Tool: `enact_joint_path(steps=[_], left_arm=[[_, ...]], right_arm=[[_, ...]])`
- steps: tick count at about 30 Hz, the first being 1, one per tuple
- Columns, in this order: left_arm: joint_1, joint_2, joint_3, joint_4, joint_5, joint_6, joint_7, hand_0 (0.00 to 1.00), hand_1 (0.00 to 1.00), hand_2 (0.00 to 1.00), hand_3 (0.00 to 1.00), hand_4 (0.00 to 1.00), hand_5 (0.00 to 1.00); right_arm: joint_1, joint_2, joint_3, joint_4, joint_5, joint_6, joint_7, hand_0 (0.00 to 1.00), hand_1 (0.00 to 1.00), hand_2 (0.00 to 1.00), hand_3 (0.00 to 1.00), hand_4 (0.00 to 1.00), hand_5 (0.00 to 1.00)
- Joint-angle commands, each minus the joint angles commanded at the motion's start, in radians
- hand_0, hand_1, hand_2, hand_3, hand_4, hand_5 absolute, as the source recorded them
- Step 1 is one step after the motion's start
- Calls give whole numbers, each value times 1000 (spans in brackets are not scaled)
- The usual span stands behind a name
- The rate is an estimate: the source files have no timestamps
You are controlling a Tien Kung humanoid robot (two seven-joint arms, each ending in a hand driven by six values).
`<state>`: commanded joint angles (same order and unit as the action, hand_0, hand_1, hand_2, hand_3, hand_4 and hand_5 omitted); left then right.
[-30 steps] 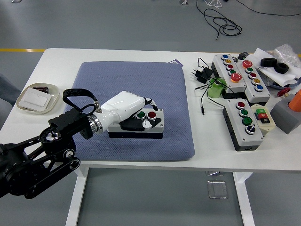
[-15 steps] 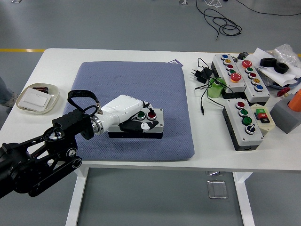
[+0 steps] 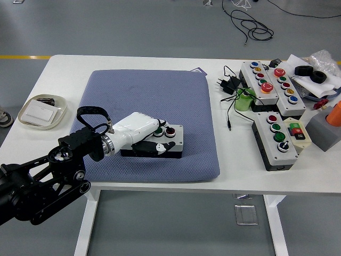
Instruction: Pick up the button,place it on the desk,press the button,press the button
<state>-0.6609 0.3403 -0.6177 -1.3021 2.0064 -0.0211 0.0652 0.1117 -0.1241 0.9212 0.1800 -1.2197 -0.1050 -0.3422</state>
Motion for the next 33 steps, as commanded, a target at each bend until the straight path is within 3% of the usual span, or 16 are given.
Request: enact_joint_path(steps=[9,14,20,22,23,24,28,29,33], left_arm=[[15,8,-91,-56,-15,62,3,25,2,16,718,669,998],[26,14,-183,-82,-88,131,17,26,2,16,720,670,998],[43,11,-253,2,-278,339,16,44,5,72,743,673,998],[52,14,-266,38,-363,385,12,44,5,72,743,673,998],[53,14,-268,43,-408,390,12,427,557,624,879,673,998],[53,14,-268,45,-447,392,11,427,557,624,879,673,998],[67,18,-262,119,-616,355,-91,427,557,624,879,673,998],[70,18,-257,129,-662,339,-105,788,851,914,907,676,998],[86,17,-239,161,-831,277,-137,788,851,914,907,676,998]], right_arm=[[-4,0,-1,0,3,-1,0,635,476,617,563,303,221],[-8,-1,1,0,4,-1,-1,634,476,617,562,303,223],[-11,-1,-1,0,4,-1,-1,636,476,617,562,303,223],[-12,-1,-2,0,6,-1,-1,636,476,617,562,303,223],[-12,-1,-2,0,7,-1,-1,636,477,617,562,303,223],[-12,-1,-2,0,7,-1,-1,636,477,617,562,303,223],[-12,-1,-5,0,12,-1,0,636,477,617,562,303,223],[-12,0,-6,0,12,-1,0,637,477,617,562,303,223],[-11,0,-7,0,12,0,0,637,477,617,562,303,223]])
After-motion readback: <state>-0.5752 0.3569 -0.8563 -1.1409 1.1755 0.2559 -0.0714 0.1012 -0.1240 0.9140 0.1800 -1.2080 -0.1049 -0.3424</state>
